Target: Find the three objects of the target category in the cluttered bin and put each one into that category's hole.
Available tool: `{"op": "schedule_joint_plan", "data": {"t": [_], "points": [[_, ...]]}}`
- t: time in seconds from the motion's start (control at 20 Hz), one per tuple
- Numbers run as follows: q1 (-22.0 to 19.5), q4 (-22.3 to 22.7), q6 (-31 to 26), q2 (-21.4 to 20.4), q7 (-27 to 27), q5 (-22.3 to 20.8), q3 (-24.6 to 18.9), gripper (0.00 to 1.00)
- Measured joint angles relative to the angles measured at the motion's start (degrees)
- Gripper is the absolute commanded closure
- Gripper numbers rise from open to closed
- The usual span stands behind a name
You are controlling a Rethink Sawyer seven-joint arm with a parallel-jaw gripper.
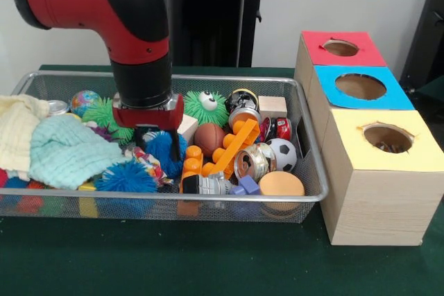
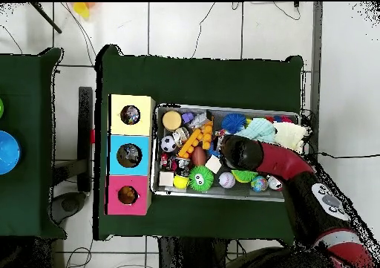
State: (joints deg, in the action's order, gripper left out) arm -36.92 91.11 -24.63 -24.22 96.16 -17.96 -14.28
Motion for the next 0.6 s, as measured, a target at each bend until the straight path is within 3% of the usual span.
{"op": "schedule_joint_plan", "data": {"t": [0.6], "points": [[-3.7, -1.1, 0.5, 0.5, 0.0, -0.1, -0.2, 0.0]]}}
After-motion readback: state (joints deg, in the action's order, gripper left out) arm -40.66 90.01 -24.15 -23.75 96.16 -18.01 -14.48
